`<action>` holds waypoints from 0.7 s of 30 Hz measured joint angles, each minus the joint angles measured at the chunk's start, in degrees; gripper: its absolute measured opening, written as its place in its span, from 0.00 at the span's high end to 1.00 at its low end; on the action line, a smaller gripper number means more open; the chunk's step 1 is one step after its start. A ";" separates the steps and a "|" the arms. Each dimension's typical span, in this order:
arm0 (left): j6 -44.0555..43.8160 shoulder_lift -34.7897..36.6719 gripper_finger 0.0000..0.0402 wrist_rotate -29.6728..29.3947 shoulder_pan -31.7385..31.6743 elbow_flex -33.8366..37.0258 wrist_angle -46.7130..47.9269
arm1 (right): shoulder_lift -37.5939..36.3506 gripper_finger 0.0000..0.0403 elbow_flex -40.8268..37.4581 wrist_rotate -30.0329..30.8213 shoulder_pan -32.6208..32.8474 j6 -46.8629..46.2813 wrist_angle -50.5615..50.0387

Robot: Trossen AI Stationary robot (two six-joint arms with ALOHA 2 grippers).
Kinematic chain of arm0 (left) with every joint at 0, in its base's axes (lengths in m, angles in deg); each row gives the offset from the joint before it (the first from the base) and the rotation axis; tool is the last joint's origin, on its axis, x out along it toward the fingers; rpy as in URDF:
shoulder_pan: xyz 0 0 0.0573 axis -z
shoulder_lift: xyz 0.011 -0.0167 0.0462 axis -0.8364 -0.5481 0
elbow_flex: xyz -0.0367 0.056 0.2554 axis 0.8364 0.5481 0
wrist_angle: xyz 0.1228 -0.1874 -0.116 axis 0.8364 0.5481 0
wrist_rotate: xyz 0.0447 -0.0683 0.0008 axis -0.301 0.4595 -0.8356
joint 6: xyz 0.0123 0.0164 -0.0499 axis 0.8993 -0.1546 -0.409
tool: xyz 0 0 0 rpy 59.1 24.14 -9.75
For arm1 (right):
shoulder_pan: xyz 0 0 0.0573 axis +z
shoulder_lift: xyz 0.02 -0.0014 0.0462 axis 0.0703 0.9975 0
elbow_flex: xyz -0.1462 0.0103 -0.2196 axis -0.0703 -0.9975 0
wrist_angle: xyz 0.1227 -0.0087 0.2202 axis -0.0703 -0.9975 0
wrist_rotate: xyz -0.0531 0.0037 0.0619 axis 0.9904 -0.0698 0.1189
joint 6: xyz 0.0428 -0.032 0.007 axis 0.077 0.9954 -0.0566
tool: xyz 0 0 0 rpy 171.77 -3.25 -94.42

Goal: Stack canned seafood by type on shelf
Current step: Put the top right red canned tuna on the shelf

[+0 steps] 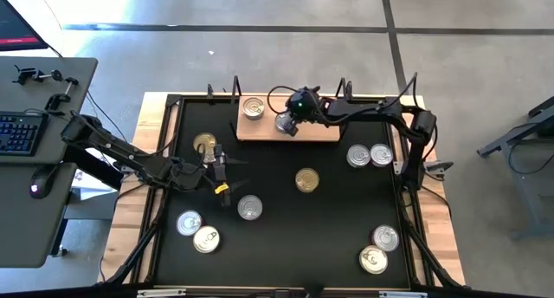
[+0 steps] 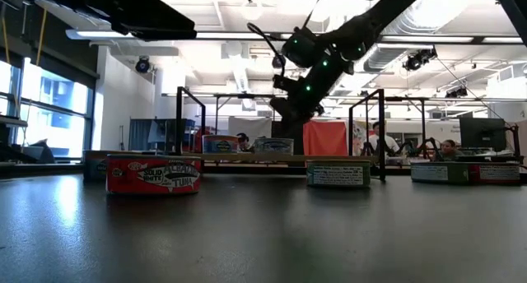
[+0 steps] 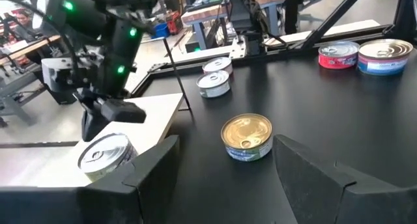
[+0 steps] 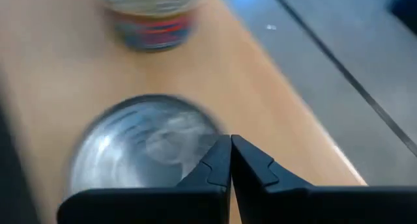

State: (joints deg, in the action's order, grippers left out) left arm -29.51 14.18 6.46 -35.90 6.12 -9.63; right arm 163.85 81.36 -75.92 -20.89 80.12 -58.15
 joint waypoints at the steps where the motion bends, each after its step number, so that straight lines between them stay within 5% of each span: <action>1: -0.34 0.00 0.41 0.01 0.00 0.00 0.17 | -0.04 1.00 0.51 -1.81 0.55 2.22 -1.52; 8: -1.32 0.00 0.41 0.02 0.00 0.00 0.56 | 0.45 1.00 2.04 -11.95 2.68 6.66 -7.19; 21: -1.18 0.00 0.41 0.04 -0.98 0.00 0.20 | 7.02 1.00 2.22 -10.50 -1.00 3.78 8.23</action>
State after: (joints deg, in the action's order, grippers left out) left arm -30.68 14.18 6.50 -36.89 6.12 -9.43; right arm 170.87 83.58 -86.42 -21.89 83.90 -49.92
